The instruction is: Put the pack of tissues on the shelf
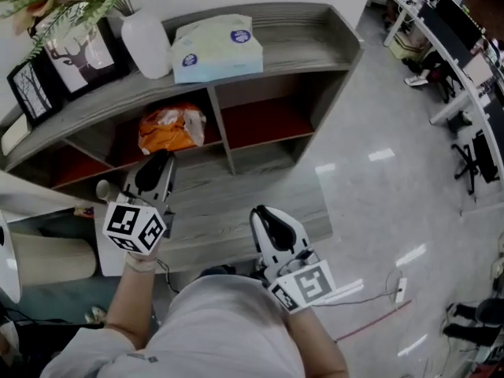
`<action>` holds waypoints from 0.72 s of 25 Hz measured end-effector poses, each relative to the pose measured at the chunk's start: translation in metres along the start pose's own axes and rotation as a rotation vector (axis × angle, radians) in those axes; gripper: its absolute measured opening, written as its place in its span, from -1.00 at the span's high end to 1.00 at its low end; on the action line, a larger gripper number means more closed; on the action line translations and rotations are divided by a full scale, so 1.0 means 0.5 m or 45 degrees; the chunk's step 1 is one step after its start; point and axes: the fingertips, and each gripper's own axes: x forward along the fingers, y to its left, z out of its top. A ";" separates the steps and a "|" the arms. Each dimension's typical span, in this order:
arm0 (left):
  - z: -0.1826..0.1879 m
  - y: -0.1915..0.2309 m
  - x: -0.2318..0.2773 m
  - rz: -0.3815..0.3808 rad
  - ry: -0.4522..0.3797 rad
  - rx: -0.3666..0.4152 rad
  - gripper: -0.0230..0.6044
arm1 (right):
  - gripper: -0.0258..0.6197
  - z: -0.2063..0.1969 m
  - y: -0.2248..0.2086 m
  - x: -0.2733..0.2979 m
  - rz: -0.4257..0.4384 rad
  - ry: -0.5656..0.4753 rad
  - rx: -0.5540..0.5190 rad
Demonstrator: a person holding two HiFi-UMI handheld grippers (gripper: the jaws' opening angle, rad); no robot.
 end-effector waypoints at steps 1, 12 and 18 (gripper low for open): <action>0.001 0.007 -0.017 0.019 -0.006 0.000 0.74 | 0.78 -0.002 0.007 0.012 0.028 0.006 0.001; -0.026 0.064 -0.196 0.155 -0.006 -0.154 0.87 | 0.78 -0.034 0.112 0.133 0.330 0.076 0.022; -0.053 0.066 -0.268 0.198 0.003 -0.206 0.87 | 0.78 -0.058 0.169 0.176 0.451 0.115 0.009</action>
